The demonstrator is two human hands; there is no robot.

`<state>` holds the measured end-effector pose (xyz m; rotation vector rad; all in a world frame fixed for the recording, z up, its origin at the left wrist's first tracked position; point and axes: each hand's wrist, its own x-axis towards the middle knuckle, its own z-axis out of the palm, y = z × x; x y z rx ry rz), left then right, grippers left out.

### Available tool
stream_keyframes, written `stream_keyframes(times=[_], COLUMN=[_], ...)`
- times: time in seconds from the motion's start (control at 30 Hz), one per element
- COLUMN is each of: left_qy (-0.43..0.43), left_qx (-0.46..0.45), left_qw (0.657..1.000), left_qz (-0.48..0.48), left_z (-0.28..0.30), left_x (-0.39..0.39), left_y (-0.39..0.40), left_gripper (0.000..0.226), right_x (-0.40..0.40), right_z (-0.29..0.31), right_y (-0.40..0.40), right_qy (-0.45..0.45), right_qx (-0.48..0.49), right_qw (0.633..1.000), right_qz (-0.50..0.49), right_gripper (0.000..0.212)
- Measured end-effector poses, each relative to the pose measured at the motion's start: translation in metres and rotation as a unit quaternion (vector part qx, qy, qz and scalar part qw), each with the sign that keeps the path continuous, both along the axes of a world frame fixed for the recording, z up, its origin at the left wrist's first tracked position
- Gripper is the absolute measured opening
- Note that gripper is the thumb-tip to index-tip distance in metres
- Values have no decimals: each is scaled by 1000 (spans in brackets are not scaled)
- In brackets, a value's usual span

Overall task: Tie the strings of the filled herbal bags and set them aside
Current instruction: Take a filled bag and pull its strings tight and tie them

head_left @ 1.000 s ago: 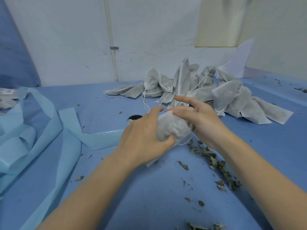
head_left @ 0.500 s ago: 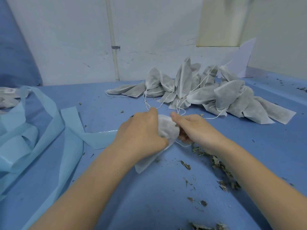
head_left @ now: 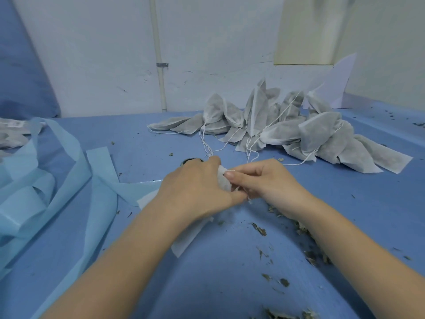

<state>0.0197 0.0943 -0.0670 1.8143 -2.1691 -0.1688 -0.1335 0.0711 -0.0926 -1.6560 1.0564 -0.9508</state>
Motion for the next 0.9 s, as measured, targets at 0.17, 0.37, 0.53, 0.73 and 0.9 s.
stream_keyframes(times=[0.17, 0.37, 0.53, 0.73, 0.9], left_qy=[52, 57, 41, 87, 108], left_qx=[-10, 58, 51, -28, -85], left_qw=[998, 995, 995, 992, 988], left_qz=[-17, -63, -75, -90, -72], left_z=[-3, -5, -2, -6, -7], left_x=[3, 0, 0, -3, 1], left_y=[-6, -7, -2, 1, -4], left_gripper=[23, 21, 23, 34, 28], right_x=[5, 6, -3, -5, -6], right_z=[2, 5, 6, 5, 11], right_y=[3, 6, -1, -6, -6], right_qy=[35, 121, 109, 105, 22], right_qx=[-8, -49, -52, -85, 35], right_qw=[999, 991, 988, 975, 982], right_qz=[12, -33, -99, -175, -186], right_gripper=[16, 29, 27, 44, 53])
